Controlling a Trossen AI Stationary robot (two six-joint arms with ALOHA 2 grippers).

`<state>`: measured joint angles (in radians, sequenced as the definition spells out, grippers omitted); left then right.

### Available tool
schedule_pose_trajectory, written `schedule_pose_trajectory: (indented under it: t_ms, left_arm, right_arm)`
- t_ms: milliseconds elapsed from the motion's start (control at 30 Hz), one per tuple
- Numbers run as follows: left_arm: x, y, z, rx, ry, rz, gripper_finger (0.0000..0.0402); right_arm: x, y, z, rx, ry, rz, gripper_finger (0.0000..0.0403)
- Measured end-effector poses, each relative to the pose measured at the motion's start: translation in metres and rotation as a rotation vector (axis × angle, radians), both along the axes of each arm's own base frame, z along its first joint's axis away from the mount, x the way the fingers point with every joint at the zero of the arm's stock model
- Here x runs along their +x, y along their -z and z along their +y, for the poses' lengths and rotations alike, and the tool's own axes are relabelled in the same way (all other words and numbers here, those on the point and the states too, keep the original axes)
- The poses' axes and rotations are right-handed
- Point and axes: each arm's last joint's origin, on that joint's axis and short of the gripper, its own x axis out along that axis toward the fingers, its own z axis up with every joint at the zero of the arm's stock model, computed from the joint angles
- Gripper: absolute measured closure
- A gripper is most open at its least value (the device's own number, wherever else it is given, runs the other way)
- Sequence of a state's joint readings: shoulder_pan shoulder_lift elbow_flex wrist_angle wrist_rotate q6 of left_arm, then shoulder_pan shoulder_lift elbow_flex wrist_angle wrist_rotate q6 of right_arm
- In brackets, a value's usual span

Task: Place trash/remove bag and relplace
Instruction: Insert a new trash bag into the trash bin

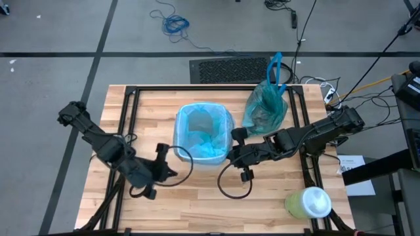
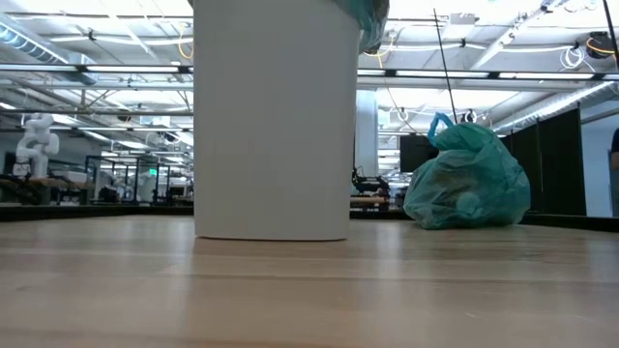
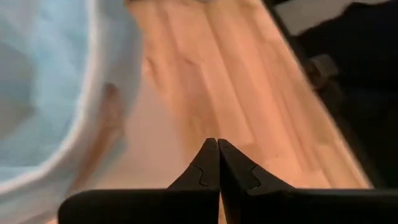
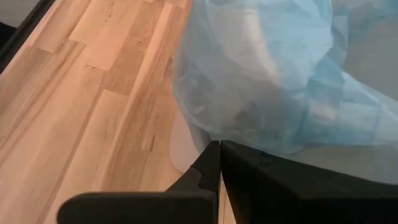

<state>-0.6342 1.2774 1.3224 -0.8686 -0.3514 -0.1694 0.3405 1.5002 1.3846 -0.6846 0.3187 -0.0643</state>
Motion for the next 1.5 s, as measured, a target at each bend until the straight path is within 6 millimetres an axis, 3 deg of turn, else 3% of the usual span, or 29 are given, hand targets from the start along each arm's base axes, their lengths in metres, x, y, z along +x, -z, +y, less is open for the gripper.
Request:
schedule_pose_trajectory:
  t_ms: [233,433,933,1200,1500]
  left_arm:
    - [-0.005,-0.007,0.000,0.240,-0.220,-0.181,0.0402]
    - [0.000,0.001,0.007,0.255,-0.286,-0.174,0.0402]
    - [0.007,0.043,0.015,0.258,-0.348,-0.089,0.0402]
    - [0.012,0.046,0.022,0.264,-0.370,-0.089,0.0402]
    - [0.012,0.046,0.022,0.265,-0.369,-0.089,0.0402]
  right_arm:
    - [0.000,0.000,0.000,0.001,-0.001,0.001,0.0399]
    - [0.000,0.000,0.000,0.001,-0.001,0.001,0.0399]
    - [0.000,0.000,0.000,0.020,0.011,0.002,0.0399]
    - [-0.004,0.002,0.004,0.050,0.001,0.033,0.0399]
    - [-0.018,0.000,0.026,0.110,-0.090,0.069,0.0399]
